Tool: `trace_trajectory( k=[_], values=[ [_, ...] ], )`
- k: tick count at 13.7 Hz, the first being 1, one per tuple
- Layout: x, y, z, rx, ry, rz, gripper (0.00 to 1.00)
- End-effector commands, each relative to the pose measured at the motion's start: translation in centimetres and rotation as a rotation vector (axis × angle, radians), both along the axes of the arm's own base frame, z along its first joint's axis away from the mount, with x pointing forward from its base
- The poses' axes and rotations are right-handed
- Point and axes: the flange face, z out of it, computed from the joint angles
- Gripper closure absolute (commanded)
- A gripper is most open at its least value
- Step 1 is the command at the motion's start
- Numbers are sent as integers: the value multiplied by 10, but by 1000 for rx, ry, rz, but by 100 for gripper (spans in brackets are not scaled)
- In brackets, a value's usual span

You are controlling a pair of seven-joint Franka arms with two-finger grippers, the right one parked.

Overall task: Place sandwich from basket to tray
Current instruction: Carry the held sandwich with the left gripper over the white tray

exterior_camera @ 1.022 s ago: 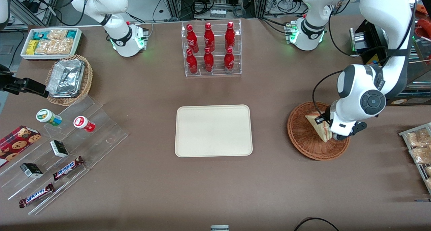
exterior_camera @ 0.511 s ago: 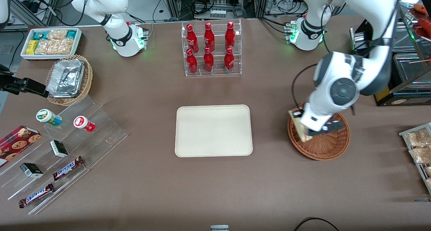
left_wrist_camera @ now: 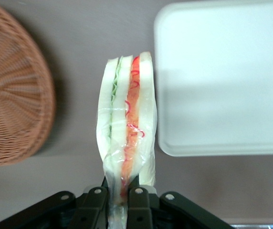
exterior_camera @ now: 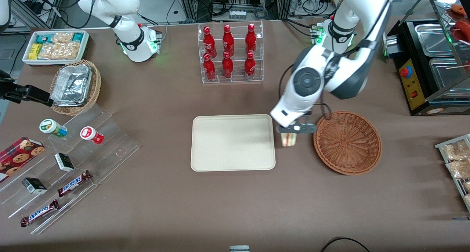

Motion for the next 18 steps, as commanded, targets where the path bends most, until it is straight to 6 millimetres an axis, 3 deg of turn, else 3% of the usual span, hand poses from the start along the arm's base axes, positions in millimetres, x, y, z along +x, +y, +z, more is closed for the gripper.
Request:
trace_trajectory(
  k=[1,5,8,11,15,18],
  values=[
    [9,-33,-11,-40,31,-61,100],
    [12,-68,-30,-82,52,-95,100],
    [10,-95,-57,-78,68,-86,100],
    [25,-97,-69,-54,44,-25,100],
    [31,-98,-78,-58,19,-7,100],
    [32,-101,-95,-53,25,13,100]
  ],
)
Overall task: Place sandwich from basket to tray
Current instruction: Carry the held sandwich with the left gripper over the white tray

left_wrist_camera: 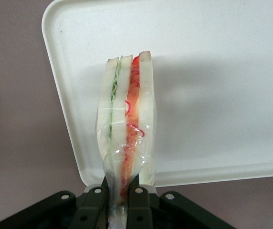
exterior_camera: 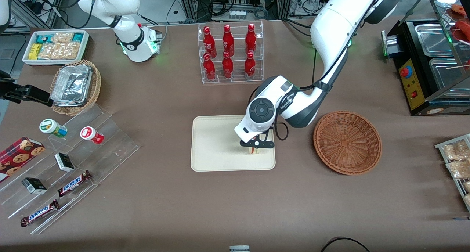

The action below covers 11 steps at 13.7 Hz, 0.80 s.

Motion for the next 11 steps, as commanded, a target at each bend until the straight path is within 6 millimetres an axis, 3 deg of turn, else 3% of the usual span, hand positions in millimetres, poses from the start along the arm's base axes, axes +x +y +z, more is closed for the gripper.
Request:
trace_trajectory(
  k=[1,11],
  values=[
    [3,-10,-8,20,-27,4,100],
    [-4,-29,-27,37,-60,-29,100]
  ],
)
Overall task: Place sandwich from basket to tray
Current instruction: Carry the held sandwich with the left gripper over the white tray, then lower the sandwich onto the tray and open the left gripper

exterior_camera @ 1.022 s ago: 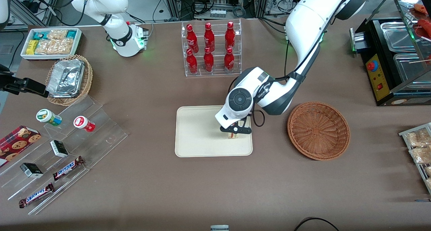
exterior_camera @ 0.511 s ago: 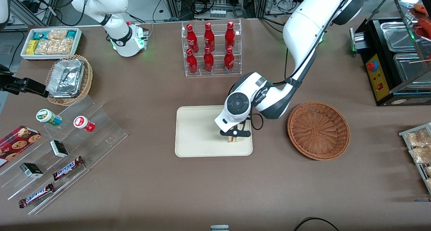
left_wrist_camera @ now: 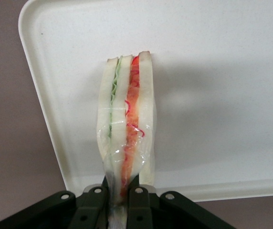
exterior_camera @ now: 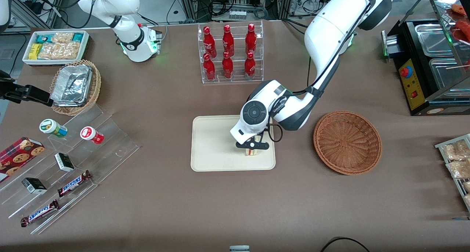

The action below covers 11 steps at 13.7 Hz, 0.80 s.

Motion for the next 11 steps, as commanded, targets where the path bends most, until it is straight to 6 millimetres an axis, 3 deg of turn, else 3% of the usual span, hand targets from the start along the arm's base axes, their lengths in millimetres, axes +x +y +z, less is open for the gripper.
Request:
trace_trajectory(
  k=[1,3,4,9,11],
  values=[
    [-1,-13,-1,16,-30,-10,100],
    [-1,-13,-3,19,-30,-3,23],
    [-1,-13,-2,19,-31,3,0],
    [9,-13,23,5,-63,38,0],
    [17,-7,47,-8,-89,92,0]
  ],
)
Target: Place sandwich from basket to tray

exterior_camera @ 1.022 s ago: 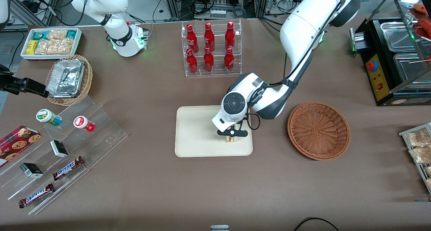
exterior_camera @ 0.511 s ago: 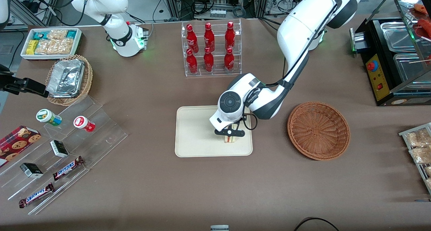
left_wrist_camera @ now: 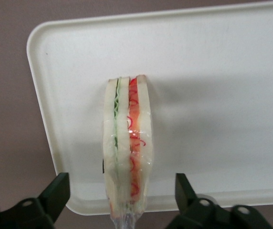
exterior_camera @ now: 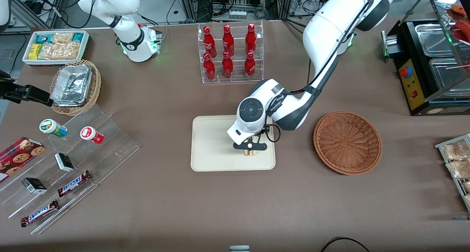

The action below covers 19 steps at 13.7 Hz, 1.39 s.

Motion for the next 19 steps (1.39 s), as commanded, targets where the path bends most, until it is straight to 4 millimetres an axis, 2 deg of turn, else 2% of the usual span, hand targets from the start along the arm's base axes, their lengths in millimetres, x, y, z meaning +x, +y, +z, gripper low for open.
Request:
trace_trajectory(
  k=[1,3,4,5,6,8,11,14,15,19],
  values=[
    [12,6,34,-1,-45,73,0],
    [16,11,49,2,-65,112,0],
    [23,25,63,15,-65,144,0],
    [34,49,75,35,-58,176,0],
    [38,60,88,48,-64,178,0],
    [58,98,115,38,-88,208,0],
    [87,160,139,20,-107,226,0],
    [93,218,156,70,-38,227,0],
    [97,246,163,68,-13,239,0],
    [94,310,201,10,56,226,0]
  ],
)
